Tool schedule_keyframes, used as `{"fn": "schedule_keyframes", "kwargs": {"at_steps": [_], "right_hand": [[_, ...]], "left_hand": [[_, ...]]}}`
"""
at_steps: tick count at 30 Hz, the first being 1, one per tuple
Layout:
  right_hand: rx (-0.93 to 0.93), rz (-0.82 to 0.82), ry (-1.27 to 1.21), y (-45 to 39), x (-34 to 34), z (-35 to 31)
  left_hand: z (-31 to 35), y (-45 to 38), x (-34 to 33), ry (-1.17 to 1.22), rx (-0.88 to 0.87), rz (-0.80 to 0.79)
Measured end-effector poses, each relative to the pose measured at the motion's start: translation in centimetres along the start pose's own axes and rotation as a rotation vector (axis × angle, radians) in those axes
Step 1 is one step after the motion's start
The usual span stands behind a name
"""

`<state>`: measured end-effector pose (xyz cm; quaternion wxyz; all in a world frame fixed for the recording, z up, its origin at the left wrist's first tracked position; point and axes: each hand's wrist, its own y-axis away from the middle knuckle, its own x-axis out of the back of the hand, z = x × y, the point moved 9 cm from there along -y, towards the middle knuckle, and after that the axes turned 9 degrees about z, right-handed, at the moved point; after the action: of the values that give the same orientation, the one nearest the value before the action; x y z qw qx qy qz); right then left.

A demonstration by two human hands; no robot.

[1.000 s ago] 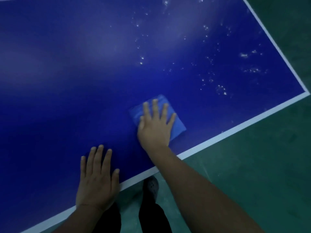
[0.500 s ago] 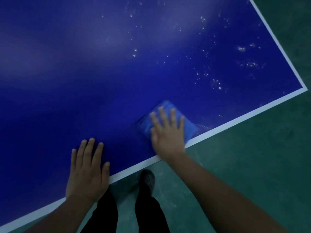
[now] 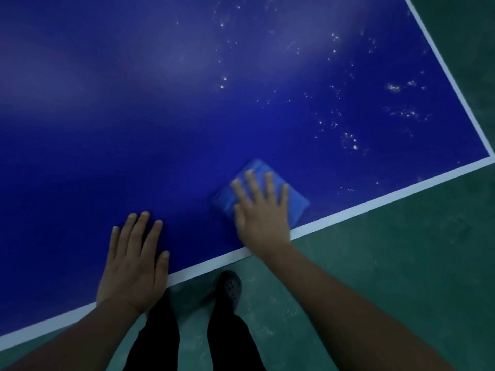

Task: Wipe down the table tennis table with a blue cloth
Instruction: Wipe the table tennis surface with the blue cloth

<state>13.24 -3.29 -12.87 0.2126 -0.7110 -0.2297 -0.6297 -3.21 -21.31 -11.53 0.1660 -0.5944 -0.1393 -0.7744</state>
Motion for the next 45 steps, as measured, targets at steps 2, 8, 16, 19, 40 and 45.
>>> {"fn": "schedule_keyframes", "kwargs": {"at_steps": [2, 8, 16, 19, 40, 45], "right_hand": [[0.177, -0.034, 0.004, 1.0, -0.3, -0.2], [-0.784, 0.042, 0.027, 2.1, 2.8, 20.8], [0.161, -0.054, 0.027, 2.0, -0.1, 1.5], [-0.302, 0.019, 0.065, 2.0, 1.6, 13.0], [-0.555, 0.043, 0.089, 3.7, 2.8, 18.5], [-1.063, 0.328, -0.093, 10.8, 6.7, 26.7]], "left_hand": [[0.0, 0.0, -0.1, -0.002, -0.002, -0.005], [-0.2, 0.0, -0.3, -0.005, -0.009, 0.003], [0.0, 0.1, -0.1, -0.02, -0.021, 0.017], [-0.1, 0.2, -0.2, -0.022, -0.021, 0.018], [-0.2, 0.4, -0.1, 0.005, -0.006, 0.032], [-0.1, 0.3, -0.1, 0.011, -0.006, 0.03]]}}
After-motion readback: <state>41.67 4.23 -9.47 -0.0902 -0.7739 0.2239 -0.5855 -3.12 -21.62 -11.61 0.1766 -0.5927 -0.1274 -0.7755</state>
